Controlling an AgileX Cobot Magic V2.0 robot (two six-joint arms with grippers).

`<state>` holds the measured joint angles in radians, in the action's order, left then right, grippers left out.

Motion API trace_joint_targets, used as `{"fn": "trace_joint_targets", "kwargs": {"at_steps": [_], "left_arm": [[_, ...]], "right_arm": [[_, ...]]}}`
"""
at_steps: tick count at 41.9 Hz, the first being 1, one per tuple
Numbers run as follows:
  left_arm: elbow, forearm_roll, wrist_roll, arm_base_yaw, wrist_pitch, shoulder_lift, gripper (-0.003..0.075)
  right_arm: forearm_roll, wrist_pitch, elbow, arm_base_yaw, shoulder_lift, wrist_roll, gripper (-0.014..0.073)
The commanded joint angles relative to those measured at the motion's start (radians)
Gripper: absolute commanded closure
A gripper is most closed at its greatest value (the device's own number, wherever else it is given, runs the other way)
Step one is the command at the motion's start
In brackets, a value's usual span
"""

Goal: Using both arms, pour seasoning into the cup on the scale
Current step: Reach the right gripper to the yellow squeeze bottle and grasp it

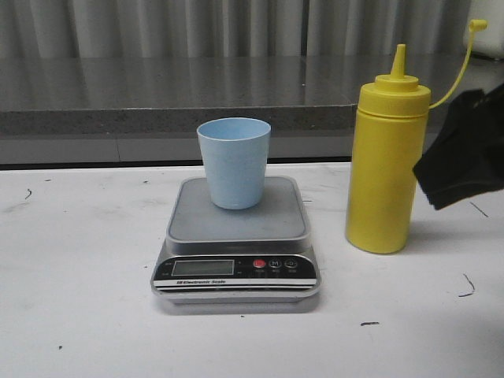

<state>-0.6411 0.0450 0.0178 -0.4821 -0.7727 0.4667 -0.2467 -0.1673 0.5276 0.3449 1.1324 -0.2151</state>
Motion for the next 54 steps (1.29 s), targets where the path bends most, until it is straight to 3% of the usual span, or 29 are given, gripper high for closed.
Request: {"fn": "trace_joint_targets", "kwargs": {"at_steps": [1,12,29,44,54], "left_arm": [[-0.025,0.005,0.006,-0.002,0.072,0.003,0.0608],[-0.025,0.005,0.006,-0.002,0.072,0.003,0.0608],[-0.025,0.005,0.006,-0.002,0.072,0.003,0.0608],[-0.025,0.005,0.006,-0.002,0.072,0.003,0.0608],[-0.025,0.005,0.006,-0.002,0.072,0.003,0.0608]], "right_arm": [[-0.027,0.241,-0.036,0.012,0.038,-0.014,-0.0052],[-0.021,0.596,-0.103,0.076,0.219,0.038,-0.0052],[0.044,0.981,-0.099,0.080,0.408,0.228,-0.0052],[0.043,1.267,-0.093,0.080,0.557,0.233,-0.0052],[0.039,1.300,-0.044,0.079,0.629,0.233,-0.0047]]}}
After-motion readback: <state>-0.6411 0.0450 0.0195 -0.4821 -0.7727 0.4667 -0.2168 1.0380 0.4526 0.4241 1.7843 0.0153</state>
